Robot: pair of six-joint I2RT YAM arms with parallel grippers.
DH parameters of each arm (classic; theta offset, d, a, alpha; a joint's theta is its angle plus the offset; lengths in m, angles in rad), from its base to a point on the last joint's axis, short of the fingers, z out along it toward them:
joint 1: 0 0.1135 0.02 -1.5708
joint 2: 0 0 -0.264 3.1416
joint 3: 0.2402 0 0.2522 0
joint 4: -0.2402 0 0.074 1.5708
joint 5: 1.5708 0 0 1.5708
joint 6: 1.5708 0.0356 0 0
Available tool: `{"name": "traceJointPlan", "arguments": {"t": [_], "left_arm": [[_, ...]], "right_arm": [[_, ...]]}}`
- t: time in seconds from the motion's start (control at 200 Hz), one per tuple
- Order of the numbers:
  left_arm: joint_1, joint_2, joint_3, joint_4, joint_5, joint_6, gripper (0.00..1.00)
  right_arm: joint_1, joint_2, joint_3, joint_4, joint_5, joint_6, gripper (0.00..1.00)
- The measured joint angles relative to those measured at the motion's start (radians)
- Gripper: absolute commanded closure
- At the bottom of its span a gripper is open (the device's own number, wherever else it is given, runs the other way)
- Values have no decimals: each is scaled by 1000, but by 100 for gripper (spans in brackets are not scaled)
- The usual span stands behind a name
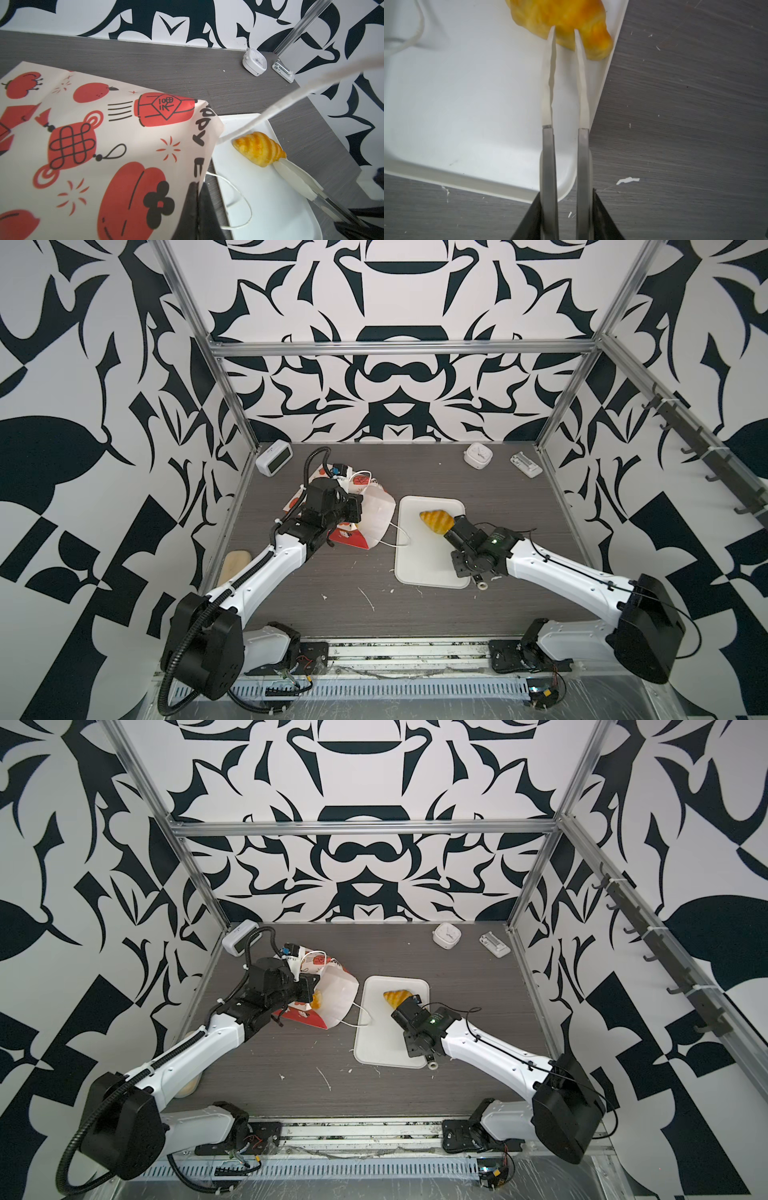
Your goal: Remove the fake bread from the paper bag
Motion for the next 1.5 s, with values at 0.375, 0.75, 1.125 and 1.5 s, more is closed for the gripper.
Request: {"name": "traceJointPlan", "arguments": {"t": [0.375, 0.75, 1.125, 1.5], "left_arm": [[0, 40, 69, -91, 29, 31, 96], [0, 169, 253, -240, 32, 125, 96], [-15, 291, 355, -314, -17, 348, 95], [-101, 338, 393, -367, -192, 521, 95]], "right_arm": [[-81, 50, 4, 68, -15, -101, 60], [-84, -228, -74, 103, -224, -82, 57], [22, -121, -117, 392, -344, -43, 57], [248, 248, 26, 658, -368, -12, 58]]}}
